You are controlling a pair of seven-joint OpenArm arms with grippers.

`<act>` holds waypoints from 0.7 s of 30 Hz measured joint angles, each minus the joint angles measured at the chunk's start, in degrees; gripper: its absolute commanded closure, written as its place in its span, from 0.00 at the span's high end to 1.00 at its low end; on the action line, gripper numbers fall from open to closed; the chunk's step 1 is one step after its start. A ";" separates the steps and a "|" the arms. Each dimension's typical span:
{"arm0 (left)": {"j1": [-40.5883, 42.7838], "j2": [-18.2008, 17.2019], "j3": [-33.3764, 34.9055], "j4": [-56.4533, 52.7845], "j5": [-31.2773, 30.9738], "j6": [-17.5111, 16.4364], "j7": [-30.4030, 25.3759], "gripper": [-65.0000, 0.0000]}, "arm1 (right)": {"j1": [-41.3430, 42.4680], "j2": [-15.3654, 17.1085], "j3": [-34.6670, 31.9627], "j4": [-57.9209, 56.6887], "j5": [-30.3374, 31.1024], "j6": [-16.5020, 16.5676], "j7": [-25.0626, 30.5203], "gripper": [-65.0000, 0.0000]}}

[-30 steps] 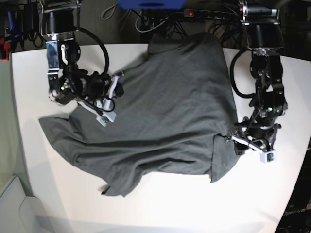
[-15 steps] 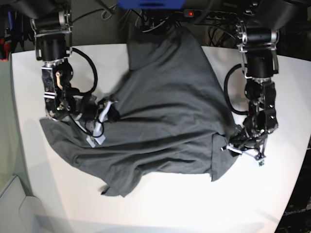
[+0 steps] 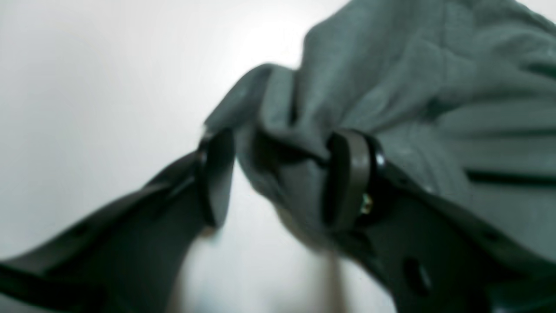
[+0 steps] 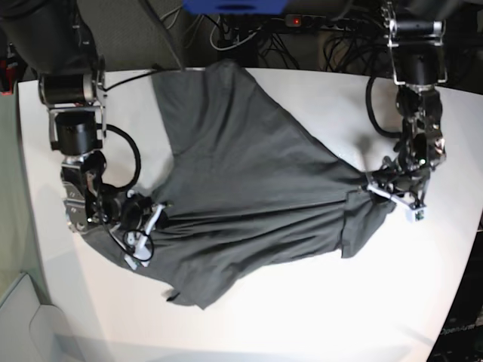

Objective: Layout the t-shirt on the table in an organized manner, then fold the t-shirt properly
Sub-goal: 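Lift the t-shirt with both grippers and shake it out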

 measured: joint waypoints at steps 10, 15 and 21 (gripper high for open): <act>16.35 0.57 -0.02 23.78 1.20 1.42 9.77 0.51 | 3.72 -1.86 -0.22 -4.79 -3.04 -1.88 4.94 0.00; 16.98 3.91 0.00 30.32 1.14 1.16 16.85 0.51 | 4.74 -8.04 -0.35 -5.29 -4.28 -2.32 4.68 0.00; 17.75 5.99 -0.04 36.63 1.33 1.27 21.94 0.51 | 5.14 -13.68 -0.50 -5.27 -4.20 -1.38 4.28 0.00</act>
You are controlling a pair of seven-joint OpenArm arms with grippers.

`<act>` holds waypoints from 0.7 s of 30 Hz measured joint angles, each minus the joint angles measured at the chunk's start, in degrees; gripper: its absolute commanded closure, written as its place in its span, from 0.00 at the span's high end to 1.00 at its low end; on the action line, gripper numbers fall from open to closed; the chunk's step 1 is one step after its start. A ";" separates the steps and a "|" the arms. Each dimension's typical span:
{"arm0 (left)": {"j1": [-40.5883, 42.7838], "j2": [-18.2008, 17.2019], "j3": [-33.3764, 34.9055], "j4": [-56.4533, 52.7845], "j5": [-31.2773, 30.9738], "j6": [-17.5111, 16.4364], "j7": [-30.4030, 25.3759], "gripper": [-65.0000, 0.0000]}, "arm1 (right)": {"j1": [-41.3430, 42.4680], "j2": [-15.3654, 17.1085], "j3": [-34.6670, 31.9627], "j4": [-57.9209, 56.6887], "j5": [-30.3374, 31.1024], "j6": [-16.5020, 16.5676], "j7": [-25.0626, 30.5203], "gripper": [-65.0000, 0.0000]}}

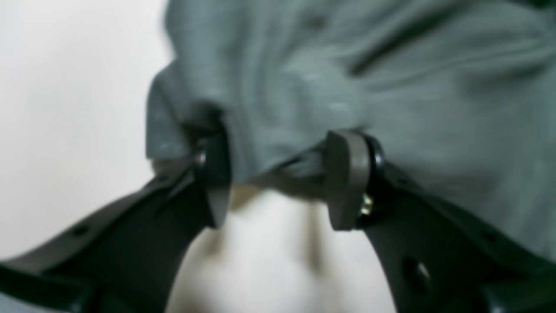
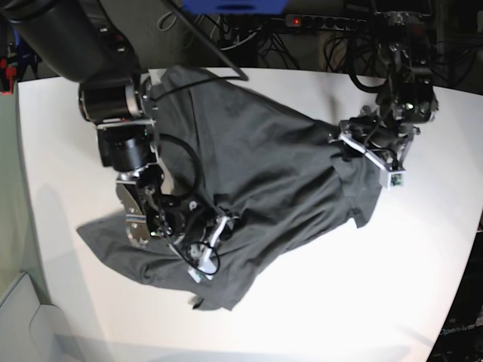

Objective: Layout the t-shirt on the table in an organized manner, then fold the t-shirt properly
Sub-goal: 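Lift the t-shirt with both grippers and shake it out, then move both grippers holding the t-shirt toward each other and lower it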

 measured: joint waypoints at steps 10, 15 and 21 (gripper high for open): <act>-4.92 0.20 0.35 8.85 0.24 -0.07 1.62 0.51 | -7.26 3.08 0.17 19.71 0.04 1.44 -7.93 0.00; -14.91 3.98 0.59 -2.71 0.11 -0.33 1.01 0.51 | -17.73 3.61 -0.02 38.62 0.46 1.68 -12.79 0.00; -27.87 6.99 0.42 -22.12 1.09 0.37 0.52 0.51 | -31.54 2.89 0.46 54.58 0.02 1.64 -20.28 0.00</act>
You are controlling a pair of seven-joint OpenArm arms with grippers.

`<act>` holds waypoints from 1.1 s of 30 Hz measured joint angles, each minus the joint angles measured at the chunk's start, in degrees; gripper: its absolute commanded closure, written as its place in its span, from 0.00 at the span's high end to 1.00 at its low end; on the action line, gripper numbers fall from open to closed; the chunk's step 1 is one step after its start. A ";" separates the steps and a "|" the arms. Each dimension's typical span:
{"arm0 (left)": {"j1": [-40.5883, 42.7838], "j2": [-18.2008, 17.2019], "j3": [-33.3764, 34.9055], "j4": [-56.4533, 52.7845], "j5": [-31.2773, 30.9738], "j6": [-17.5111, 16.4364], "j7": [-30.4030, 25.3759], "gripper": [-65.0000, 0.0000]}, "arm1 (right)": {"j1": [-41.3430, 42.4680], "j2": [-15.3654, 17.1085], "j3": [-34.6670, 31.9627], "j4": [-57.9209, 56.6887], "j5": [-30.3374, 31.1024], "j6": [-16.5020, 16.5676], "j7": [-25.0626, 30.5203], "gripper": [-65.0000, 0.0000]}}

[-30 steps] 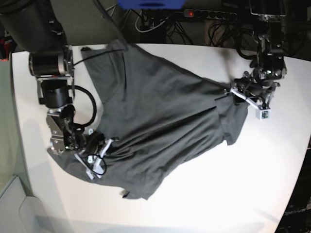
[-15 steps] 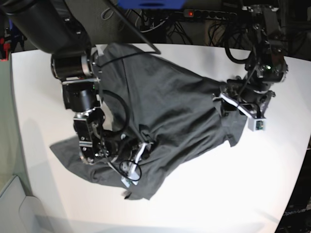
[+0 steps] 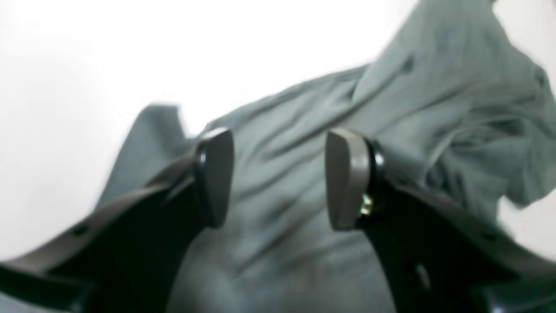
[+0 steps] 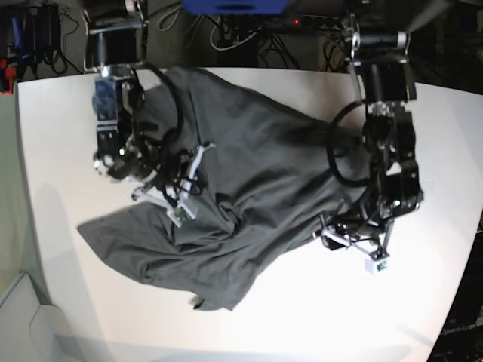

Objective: Layout the t-shirt on the table in an organized manner, then fold the t-shirt properly
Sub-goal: 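Move both grippers holding the t-shirt toward each other and lower it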

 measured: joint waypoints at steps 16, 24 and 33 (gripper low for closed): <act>-5.09 0.20 15.89 -21.51 -0.72 0.13 -17.75 0.01 | -17.77 -5.25 -7.19 17.33 0.79 -0.02 -3.96 0.00; -4.76 -4.17 15.78 -22.23 -0.68 -0.07 -18.56 0.00 | -17.64 -2.29 -7.41 11.56 0.74 0.00 -3.02 0.00; -1.70 -6.12 15.69 -24.83 -1.95 -0.94 -24.09 0.00 | -14.49 2.08 -3.67 8.76 1.07 -0.02 -2.14 0.00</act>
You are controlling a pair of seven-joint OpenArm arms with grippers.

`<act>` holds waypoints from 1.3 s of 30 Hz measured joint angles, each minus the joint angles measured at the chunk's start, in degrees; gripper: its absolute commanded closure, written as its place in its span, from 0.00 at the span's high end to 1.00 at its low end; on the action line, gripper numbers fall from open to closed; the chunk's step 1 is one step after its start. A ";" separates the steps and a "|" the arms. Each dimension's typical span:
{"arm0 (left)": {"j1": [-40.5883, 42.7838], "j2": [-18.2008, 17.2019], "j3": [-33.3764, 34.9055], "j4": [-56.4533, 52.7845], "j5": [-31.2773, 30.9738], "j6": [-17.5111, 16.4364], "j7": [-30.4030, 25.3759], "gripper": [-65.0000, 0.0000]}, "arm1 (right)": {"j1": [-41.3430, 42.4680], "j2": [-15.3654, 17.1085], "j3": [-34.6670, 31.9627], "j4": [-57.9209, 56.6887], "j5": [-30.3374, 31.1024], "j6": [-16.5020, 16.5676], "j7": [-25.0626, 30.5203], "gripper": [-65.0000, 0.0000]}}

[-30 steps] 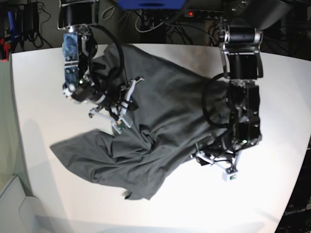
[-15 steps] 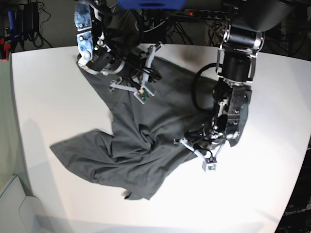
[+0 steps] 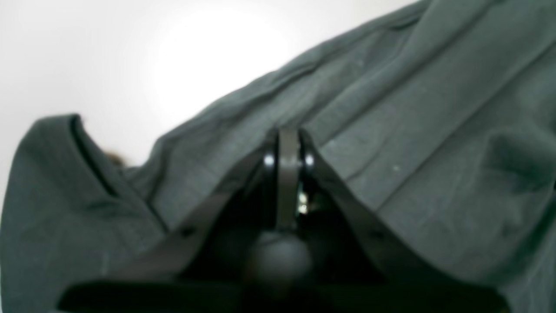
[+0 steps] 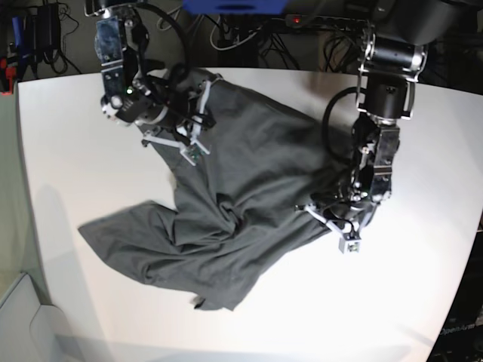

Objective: Layout the t-shirt on the table in an organized manner, then fold the t-shirt properly
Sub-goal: 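Move both grippers holding the t-shirt toward each other and lower it, then pull the t-shirt with the left gripper away from the right gripper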

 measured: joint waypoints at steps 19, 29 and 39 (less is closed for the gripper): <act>21.33 -3.93 -16.94 25.73 0.00 0.13 13.14 0.00 | 23.26 2.16 6.34 -30.99 3.02 1.27 7.85 0.00; 30.71 1.53 -24.94 51.67 0.79 0.55 23.39 0.00 | 29.79 -3.93 -2.95 -32.89 -0.11 0.04 5.40 0.00; 15.47 4.20 -16.04 41.99 1.18 0.52 23.32 0.00 | 18.88 -1.22 -2.78 -7.52 -0.57 0.17 -1.29 0.00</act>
